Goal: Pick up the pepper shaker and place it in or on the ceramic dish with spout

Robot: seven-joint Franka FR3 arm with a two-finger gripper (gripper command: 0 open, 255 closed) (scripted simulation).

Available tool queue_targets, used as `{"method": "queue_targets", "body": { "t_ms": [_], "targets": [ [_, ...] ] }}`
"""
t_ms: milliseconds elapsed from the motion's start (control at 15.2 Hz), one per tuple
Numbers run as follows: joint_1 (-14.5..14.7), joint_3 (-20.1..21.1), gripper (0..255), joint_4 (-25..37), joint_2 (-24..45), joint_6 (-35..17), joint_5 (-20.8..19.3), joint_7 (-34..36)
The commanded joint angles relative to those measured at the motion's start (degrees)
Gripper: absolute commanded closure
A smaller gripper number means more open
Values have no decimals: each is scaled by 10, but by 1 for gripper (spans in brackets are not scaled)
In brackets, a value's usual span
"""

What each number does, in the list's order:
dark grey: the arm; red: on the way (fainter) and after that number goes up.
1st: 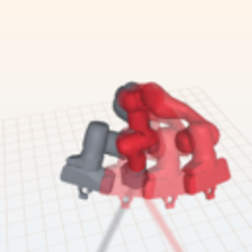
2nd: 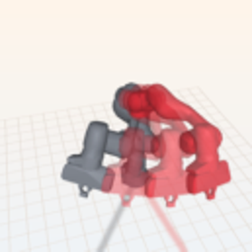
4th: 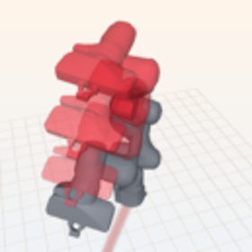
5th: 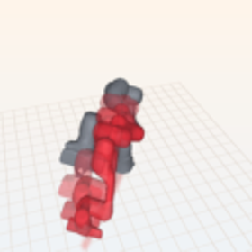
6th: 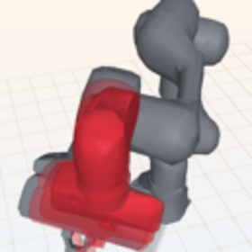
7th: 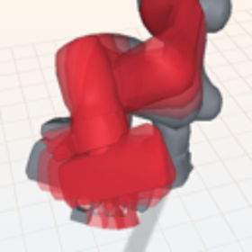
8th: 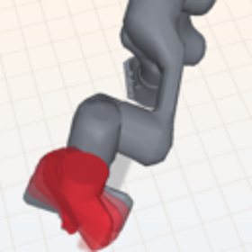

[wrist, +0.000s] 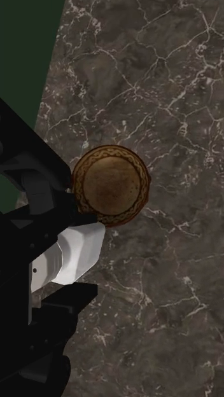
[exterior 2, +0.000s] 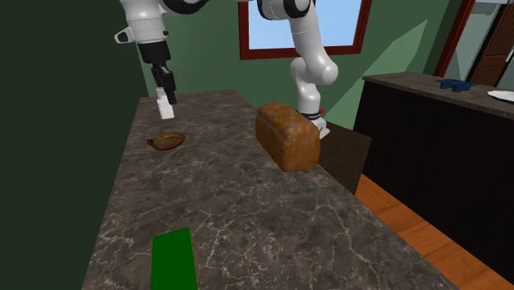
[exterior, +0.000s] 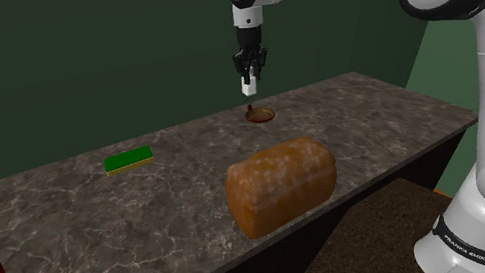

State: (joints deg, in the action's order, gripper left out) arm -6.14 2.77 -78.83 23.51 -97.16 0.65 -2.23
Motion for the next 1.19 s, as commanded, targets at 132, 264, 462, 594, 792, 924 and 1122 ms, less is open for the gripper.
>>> {"method": "queue_targets", "body": {
  "t_ms": [132,264,462,594,792,924,1122],
  "targets": [
    [-35,-15,255,42,23,21,1,-50],
    [-35,-15,255,26,22,5,1,-51],
    [-36,-15,255,4,23,-17,1,-51],
    [-36,-15,255,-10,24,-32,1,-51],
    [-36,-16,255,-29,27,-54,1,-52],
    [-36,-16,255,-40,29,-68,1,-52],
    [-36,-16,255,-56,34,-89,1,-52]
  ]
}}
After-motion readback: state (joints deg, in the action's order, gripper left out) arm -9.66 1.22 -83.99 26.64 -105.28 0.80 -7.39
